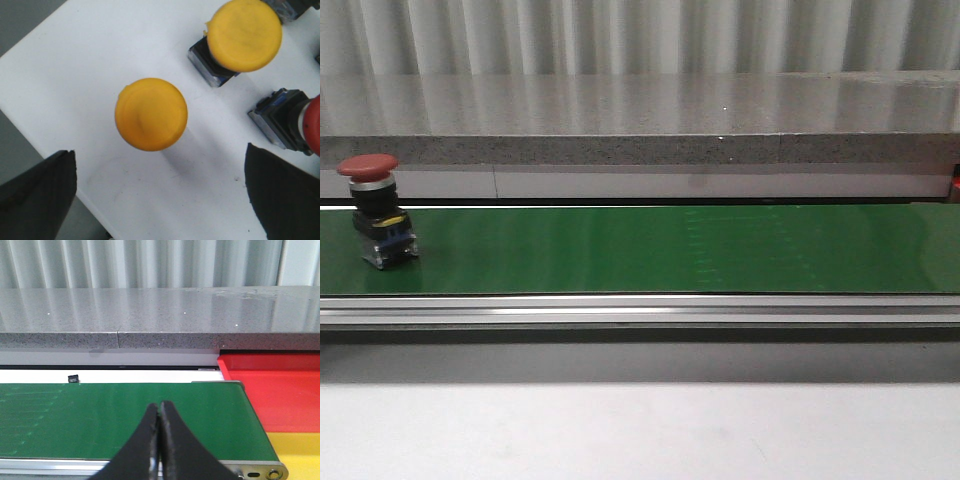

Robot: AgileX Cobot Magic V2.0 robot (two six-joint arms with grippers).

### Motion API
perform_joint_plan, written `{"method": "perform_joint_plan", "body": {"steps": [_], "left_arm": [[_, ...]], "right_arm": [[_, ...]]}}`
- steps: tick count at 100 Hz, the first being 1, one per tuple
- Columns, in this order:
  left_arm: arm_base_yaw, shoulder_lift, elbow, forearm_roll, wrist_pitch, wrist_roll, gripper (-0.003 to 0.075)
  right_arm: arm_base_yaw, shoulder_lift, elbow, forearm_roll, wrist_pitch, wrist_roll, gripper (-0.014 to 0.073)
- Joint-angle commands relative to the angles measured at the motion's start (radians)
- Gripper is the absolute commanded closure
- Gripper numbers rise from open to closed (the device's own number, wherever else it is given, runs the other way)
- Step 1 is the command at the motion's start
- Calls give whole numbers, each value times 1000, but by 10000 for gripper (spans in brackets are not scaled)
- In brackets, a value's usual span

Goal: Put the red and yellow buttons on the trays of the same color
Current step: 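Grasp a yellow push button with the left gripper, carry it over the belt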

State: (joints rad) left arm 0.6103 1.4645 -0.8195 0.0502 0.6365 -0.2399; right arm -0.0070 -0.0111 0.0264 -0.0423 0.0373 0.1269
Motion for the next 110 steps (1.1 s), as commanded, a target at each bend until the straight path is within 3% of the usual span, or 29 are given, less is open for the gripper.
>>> {"method": "perform_joint_plan", "body": {"steps": [1, 62, 97, 110], "left_arm": [[3, 2, -29, 6, -56, -11, 71], [3, 126, -104, 40, -99, -11, 77], [3, 171, -104, 41, -116, -15, 183], [3, 171, -105, 41, -113, -24, 293]], "right_arm": [[0, -14, 3, -12, -80, -1, 659], [0, -14, 3, -12, -80, -1, 659], [0, -14, 3, -12, -80, -1, 659], [0, -14, 3, -12, -80, -1, 659]]}}
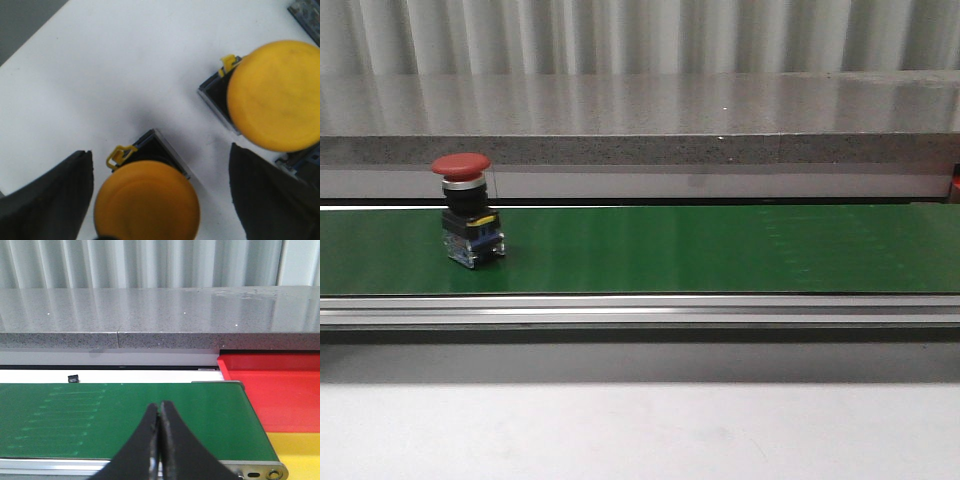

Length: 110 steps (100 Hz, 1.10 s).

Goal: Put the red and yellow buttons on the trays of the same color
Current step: 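Grasp a yellow push button with the left gripper, carry it over the belt, then lower the yellow button onto the belt and open the left gripper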

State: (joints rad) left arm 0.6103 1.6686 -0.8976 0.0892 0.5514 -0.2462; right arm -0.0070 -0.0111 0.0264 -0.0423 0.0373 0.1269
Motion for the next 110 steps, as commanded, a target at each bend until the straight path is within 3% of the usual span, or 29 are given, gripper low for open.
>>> {"method": "perform_joint_plan", "body": {"steps": [1, 31, 62, 82, 110], "left_arm": [[3, -33, -27, 2, -29, -18, 302], [3, -105, -27, 2, 6, -24, 742], [-44, -338, -27, 0, 39, -24, 740], [-206, -446, -70, 2, 58, 34, 740], [-465, -339, -258, 2, 159, 82, 740]], "right_arm": [[0, -14, 3, -12, -80, -1, 659], [0, -14, 3, -12, -80, -1, 659], [0, -14, 3, -12, -80, -1, 659], [0, -14, 3, -12, -80, -1, 659], [0, -14, 3, -12, -80, -1, 659]]}}
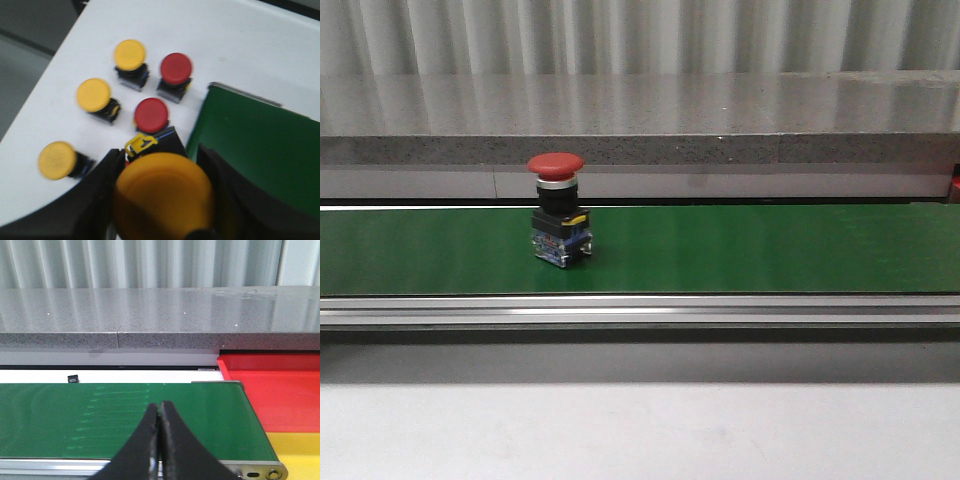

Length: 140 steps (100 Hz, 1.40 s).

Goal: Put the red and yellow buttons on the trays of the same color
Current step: 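Lower the yellow button onto the belt and open the left gripper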

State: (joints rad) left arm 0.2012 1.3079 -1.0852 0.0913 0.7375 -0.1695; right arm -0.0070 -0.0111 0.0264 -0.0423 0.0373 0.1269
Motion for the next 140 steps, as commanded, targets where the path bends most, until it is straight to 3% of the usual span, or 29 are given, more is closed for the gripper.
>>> {"method": "perform_joint_plan", "body": {"steps": [1, 25, 69, 76, 83, 95, 103, 106, 121, 140], "left_arm": [[-61, 27, -74, 0, -24, 5, 740], [-159, 201, -160, -17, 20, 5, 740], [-172, 322, -168, -61, 100, 7, 732], [-172, 323, -168, -72, 112, 30, 672], [-172, 323, -170, -86, 119, 57, 540], [-172, 323, -170, -117, 124, 82, 181], [-178, 321, -170, -119, 122, 91, 21], [-180, 318, -170, -119, 117, 100, 2], [-212, 271, -170, -117, 84, 108, 82], [-258, 140, -170, -110, 63, 108, 83]], "right_arm": [[0, -14, 3, -12, -80, -1, 659], [0, -14, 3, -12, -80, -1, 659], [0, -14, 3, -12, -80, -1, 659], [0, -14, 3, -12, -80, -1, 659], [0, -14, 3, -12, -80, -1, 659], [0, -14, 3, -12, -80, -1, 659], [0, -14, 3, -12, -80, -1, 659], [0, -14, 3, -12, -80, -1, 659], [0, -14, 3, -12, -80, -1, 659], [0, -14, 3, -12, -80, -1, 659]]}}
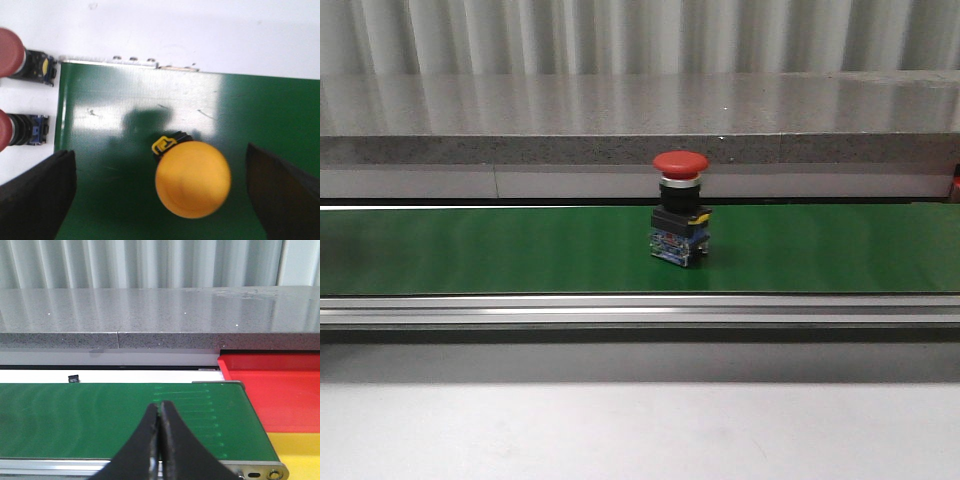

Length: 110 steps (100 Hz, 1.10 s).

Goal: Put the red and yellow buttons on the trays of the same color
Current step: 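Lower the yellow button onto the belt and open the left gripper, then reach the right gripper down to the red button at the belt end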

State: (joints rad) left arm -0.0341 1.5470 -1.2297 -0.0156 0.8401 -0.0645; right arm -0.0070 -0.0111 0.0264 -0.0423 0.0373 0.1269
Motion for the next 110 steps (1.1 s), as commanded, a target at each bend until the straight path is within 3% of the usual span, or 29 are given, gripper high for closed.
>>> {"method": "perform_joint_plan", "body": {"steps": [1, 20, 53, 76, 90, 110], "left_arm": [[-25, -105, -23, -3, -40, 3, 83], [-83, -306, 77, 4, -138, 4, 83], [-127, -738, 486, 4, -380, 4, 83], [-127, -1018, 699, 4, -417, 4, 117], [-127, -1129, 759, 4, -427, 4, 314], [-127, -1173, 777, 4, -460, 4, 733]], "right_arm": [[0, -14, 3, -12, -80, -1, 659], [0, -14, 3, -12, -80, -1, 659], [0, -14, 2, -12, -94, -1, 659], [0, -14, 2, -12, -99, -1, 659], [0, -14, -28, -12, -91, -1, 659], [0, 68, -168, 34, 61, -1, 659]]}}
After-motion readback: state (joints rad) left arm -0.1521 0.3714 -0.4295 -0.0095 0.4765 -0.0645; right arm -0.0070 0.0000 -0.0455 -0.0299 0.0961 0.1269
